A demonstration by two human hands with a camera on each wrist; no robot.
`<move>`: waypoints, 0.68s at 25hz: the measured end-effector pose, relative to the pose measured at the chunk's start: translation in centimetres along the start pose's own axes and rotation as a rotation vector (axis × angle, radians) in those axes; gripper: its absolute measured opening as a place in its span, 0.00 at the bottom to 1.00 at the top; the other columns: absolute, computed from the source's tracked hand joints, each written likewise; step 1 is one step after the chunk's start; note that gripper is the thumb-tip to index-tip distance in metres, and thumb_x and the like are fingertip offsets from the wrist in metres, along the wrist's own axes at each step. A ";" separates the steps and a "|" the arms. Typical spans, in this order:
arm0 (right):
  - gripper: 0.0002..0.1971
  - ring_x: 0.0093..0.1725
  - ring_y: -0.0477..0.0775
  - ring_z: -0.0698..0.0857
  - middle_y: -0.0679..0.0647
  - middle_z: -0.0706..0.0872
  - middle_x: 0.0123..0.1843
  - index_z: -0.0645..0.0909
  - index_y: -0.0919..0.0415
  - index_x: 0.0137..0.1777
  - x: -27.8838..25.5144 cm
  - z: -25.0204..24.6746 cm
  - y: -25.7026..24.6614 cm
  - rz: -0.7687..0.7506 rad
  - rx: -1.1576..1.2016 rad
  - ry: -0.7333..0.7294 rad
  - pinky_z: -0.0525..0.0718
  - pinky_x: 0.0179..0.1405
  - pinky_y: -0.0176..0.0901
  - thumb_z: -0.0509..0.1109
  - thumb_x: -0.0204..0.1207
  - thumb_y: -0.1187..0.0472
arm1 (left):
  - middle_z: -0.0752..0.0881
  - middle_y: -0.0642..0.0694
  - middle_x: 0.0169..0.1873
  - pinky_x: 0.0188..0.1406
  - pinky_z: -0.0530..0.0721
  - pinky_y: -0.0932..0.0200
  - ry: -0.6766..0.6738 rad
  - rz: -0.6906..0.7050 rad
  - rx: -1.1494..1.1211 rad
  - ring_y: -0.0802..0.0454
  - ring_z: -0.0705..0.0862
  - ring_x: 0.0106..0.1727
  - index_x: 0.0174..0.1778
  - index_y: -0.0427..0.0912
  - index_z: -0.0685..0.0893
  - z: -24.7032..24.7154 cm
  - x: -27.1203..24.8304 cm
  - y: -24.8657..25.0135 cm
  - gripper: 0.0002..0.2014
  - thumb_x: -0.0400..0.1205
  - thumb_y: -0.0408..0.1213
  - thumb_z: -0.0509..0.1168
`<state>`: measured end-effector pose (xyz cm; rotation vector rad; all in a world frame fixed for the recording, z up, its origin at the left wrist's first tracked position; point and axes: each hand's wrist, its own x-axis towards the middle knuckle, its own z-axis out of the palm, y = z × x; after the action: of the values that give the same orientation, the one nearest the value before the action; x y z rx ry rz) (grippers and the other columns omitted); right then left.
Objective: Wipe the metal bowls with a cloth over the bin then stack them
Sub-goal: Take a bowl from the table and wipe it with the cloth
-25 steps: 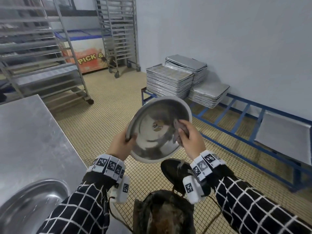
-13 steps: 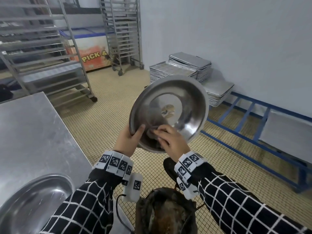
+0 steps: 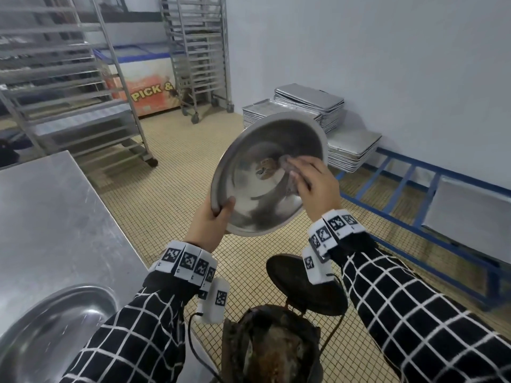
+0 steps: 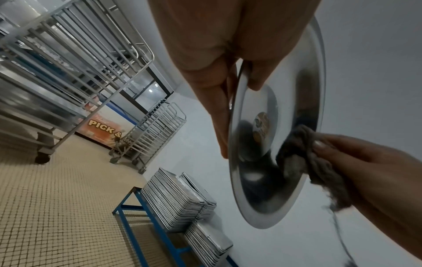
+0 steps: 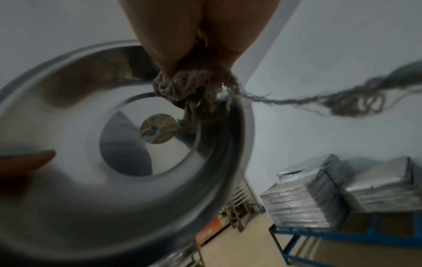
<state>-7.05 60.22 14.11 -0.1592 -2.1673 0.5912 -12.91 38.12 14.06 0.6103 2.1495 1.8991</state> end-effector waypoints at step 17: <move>0.16 0.41 0.53 0.88 0.49 0.89 0.46 0.80 0.57 0.69 -7.4 2.3 -4.4 0.259 0.539 0.057 0.89 0.42 0.47 0.67 0.82 0.63 | 0.80 0.60 0.54 0.42 0.88 0.58 0.062 0.081 -0.138 0.59 0.84 0.53 0.77 0.51 0.65 2.3 2.1 2.7 0.24 0.85 0.37 0.62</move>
<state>-3.84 53.23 9.65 -0.1611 -1.8694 1.2771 -13.40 41.31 16.64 0.6273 2.0365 2.1148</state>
